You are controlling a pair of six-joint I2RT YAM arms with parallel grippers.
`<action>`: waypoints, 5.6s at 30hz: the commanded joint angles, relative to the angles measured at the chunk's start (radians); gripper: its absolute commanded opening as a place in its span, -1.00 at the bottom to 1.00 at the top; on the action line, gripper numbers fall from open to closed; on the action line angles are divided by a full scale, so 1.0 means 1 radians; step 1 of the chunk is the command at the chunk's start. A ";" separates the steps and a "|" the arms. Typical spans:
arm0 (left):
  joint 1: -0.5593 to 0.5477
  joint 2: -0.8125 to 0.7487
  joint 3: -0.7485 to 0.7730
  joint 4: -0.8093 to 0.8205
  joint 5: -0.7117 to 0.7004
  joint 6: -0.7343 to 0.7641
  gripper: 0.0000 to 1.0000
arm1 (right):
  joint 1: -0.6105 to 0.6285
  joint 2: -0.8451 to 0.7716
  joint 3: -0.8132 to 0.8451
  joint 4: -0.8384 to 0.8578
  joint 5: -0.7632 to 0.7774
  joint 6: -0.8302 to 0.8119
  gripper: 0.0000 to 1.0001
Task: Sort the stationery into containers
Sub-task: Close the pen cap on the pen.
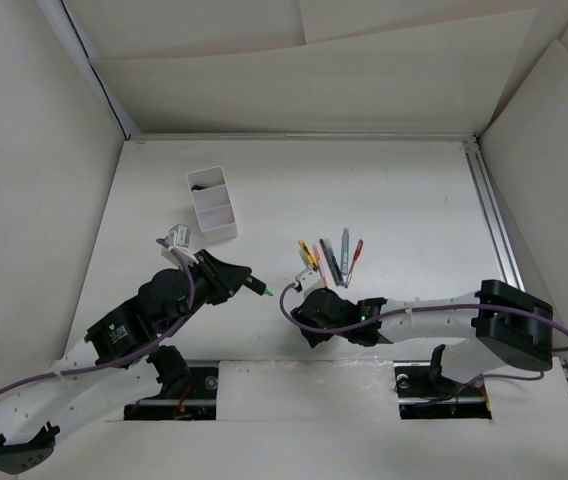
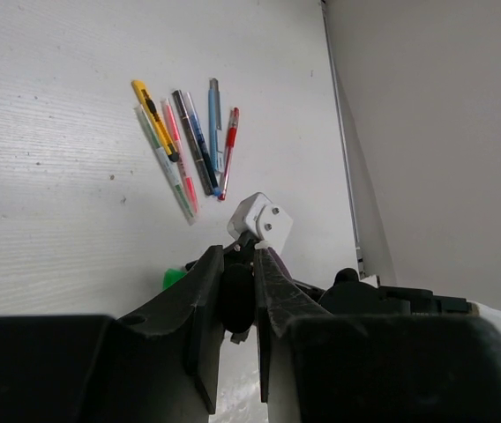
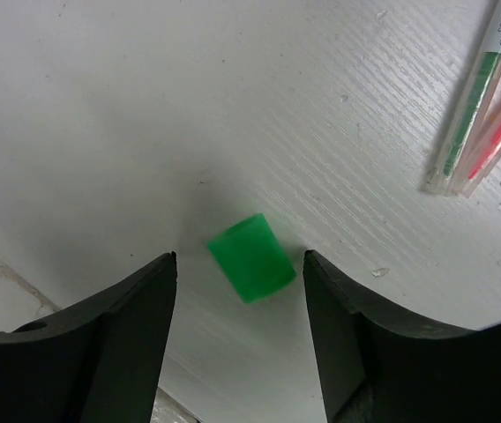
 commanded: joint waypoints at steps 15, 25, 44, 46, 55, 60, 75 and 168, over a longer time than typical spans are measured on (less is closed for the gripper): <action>-0.001 -0.009 0.030 -0.003 -0.044 0.003 -1.00 | 0.019 0.040 -0.002 -0.016 0.030 0.038 -0.08; -0.001 -0.009 0.021 0.017 -0.034 -0.006 -1.00 | 0.019 -0.046 -0.020 -0.016 0.030 0.038 -0.52; -0.001 0.030 -0.032 0.241 0.105 -0.102 -1.00 | 0.019 -0.739 -0.030 -0.026 -0.115 -0.172 -0.55; -0.001 0.030 -0.032 0.296 0.139 -0.102 -1.00 | 0.019 -0.758 -0.029 -0.026 -0.140 -0.186 -0.53; -0.001 0.074 -0.052 0.373 0.215 -0.084 -1.00 | 0.019 -0.736 0.009 -0.026 -0.174 -0.217 -0.53; -0.001 0.106 -0.078 0.438 0.249 -0.075 -1.00 | 0.019 -0.727 0.041 -0.026 -0.184 -0.228 -0.53; -0.001 0.106 -0.112 0.491 0.286 -0.053 -1.00 | 0.019 -0.686 0.079 -0.016 -0.193 -0.264 -0.53; -0.001 0.085 -0.243 0.663 0.467 -0.058 -1.00 | 0.019 -0.617 0.253 0.082 -0.224 -0.359 -0.53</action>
